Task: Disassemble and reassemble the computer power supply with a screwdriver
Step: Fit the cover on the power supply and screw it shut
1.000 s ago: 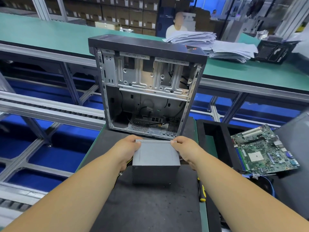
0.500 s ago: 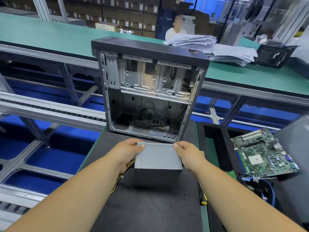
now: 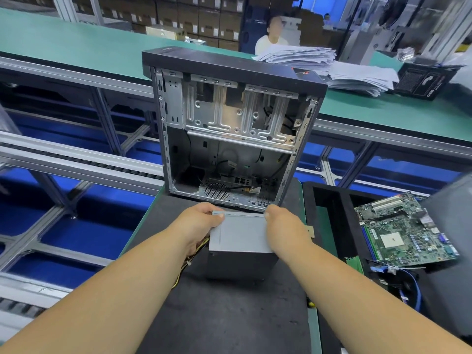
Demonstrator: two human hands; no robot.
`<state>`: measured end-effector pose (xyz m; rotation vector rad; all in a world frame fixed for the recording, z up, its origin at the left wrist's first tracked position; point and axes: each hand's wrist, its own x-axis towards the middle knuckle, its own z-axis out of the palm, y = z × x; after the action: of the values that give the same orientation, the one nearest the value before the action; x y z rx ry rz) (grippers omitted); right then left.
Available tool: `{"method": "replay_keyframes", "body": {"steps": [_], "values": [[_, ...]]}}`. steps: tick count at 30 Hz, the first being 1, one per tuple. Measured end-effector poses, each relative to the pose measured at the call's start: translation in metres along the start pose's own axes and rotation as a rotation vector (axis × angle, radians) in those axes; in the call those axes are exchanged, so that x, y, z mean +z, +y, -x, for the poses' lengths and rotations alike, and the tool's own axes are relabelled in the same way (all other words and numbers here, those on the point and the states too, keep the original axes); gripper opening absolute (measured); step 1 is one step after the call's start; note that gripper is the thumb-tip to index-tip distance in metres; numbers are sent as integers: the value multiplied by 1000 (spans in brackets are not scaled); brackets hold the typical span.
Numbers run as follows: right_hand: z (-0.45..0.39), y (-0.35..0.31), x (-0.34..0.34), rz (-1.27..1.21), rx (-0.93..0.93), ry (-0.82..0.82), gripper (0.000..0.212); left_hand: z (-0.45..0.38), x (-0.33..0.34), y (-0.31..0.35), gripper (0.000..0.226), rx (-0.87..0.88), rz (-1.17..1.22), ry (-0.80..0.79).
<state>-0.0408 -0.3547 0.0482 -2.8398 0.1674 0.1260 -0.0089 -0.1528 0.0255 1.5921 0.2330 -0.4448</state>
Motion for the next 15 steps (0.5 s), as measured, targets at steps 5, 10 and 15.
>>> {"method": "replay_keyframes", "body": {"steps": [5, 10, 15], "values": [[26, -38, 3, 132, -450, -142, 121, 5, 2, -3, 4, 55, 17, 20], [16, -35, 5, 292, -412, -123, 135, 9, 2, 0, 5, 45, 52, -11], [8, -7, -11, 303, -353, -160, 139, 7, -3, -5, 11, 68, -80, 3]]}}
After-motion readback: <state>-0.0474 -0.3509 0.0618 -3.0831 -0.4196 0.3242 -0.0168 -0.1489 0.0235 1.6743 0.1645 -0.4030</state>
